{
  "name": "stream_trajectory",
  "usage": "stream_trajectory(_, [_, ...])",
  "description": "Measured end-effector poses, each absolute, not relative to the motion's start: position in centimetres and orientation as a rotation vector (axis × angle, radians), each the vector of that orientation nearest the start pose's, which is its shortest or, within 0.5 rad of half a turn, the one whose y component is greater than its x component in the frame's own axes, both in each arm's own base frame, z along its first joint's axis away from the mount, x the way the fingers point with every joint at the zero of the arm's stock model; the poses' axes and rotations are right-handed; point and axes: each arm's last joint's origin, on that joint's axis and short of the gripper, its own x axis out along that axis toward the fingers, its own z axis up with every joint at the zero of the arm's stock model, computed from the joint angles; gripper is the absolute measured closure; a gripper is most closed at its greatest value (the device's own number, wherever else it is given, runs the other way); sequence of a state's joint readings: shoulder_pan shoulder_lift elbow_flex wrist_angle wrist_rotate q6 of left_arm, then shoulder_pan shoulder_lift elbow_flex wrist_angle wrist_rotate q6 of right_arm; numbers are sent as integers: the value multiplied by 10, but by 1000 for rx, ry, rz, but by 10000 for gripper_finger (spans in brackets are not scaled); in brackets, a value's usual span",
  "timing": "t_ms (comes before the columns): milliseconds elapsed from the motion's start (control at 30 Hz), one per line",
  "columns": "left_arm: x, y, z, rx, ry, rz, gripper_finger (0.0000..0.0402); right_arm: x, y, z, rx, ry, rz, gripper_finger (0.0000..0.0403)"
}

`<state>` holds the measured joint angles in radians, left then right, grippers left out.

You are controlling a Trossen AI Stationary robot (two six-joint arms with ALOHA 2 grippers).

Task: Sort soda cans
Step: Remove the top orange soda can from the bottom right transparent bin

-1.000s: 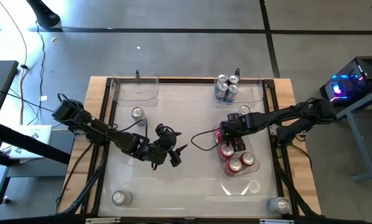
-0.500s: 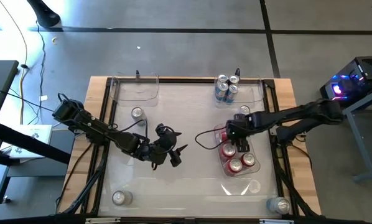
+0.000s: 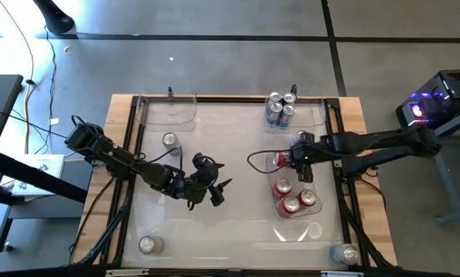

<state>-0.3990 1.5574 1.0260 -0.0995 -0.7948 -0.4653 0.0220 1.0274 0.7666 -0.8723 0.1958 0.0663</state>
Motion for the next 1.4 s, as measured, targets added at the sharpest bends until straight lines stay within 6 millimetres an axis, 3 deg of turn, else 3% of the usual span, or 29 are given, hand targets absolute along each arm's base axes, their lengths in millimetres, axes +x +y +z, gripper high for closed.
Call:
stream_trajectory(233, [315, -110, 250, -34, 375, 461, 133, 172, 5, 265, -29, 830, -153, 140])
stream_trajectory(400, [319, -116, 261, 51, 293, 411, 133, 194, 22, 289, -2, 507, -14, 140])
stream_trajectory(500, [319, -125, 269, 147, 244, 363, 133, 209, 38, 294, -38, 397, 79, 140])
stream_trajectory(700, [317, -147, 294, 351, 166, 247, 132, 232, 65, 276, -81, 415, 202, 140])
stream_trajectory(900, [334, -134, 322, 308, 216, 64, 104, 244, 73, 263, -93, 444, 217, 140])
stream_trajectory(1100, [338, -123, 315, 372, 323, -57, 67, 247, 71, 262, -102, 440, 208, 140])
stream_trajectory(1233, [343, -123, 311, 460, 314, -43, 64, 247, 69, 262, -98, 440, 207, 140])
stream_trajectory(1400, [358, -126, 291, 551, 333, -23, 64, 247, 69, 261, -98, 446, 206, 140])
